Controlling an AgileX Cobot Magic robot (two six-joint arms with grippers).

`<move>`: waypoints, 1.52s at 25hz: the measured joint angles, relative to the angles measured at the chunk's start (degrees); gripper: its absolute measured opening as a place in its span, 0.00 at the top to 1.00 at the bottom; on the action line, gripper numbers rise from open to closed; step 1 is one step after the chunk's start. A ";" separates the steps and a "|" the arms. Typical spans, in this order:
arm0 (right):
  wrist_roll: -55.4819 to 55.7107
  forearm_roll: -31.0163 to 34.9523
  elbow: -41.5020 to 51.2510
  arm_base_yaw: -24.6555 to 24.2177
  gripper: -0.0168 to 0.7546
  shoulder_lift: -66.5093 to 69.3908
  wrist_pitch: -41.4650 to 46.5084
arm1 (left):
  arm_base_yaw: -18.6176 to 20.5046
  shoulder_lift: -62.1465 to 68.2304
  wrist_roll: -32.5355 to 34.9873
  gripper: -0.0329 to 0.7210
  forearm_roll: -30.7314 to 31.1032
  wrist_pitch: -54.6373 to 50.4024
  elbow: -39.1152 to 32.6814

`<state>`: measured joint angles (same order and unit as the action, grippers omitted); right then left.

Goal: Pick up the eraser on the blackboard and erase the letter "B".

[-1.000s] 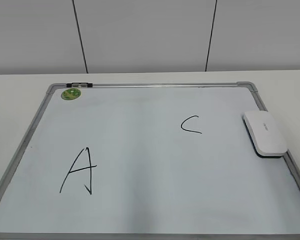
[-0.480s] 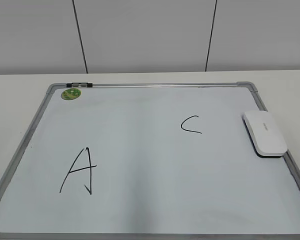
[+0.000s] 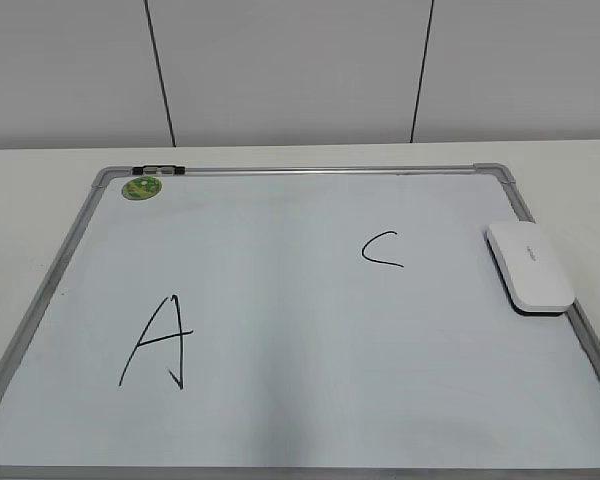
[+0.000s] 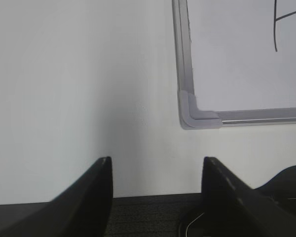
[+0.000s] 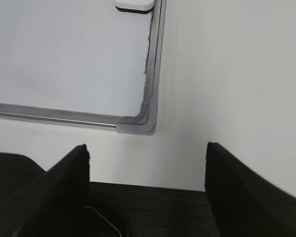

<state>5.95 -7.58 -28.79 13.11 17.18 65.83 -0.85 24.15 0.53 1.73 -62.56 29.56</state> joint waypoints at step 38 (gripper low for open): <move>-7.83 4.61 0.22 -12.07 0.28 -14.51 -0.33 | 0.00 -18.72 0.00 0.38 0.00 0.15 0.00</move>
<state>-1.88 -2.97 -28.57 1.03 2.67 65.50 -0.85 5.43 0.53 1.73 -62.41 29.56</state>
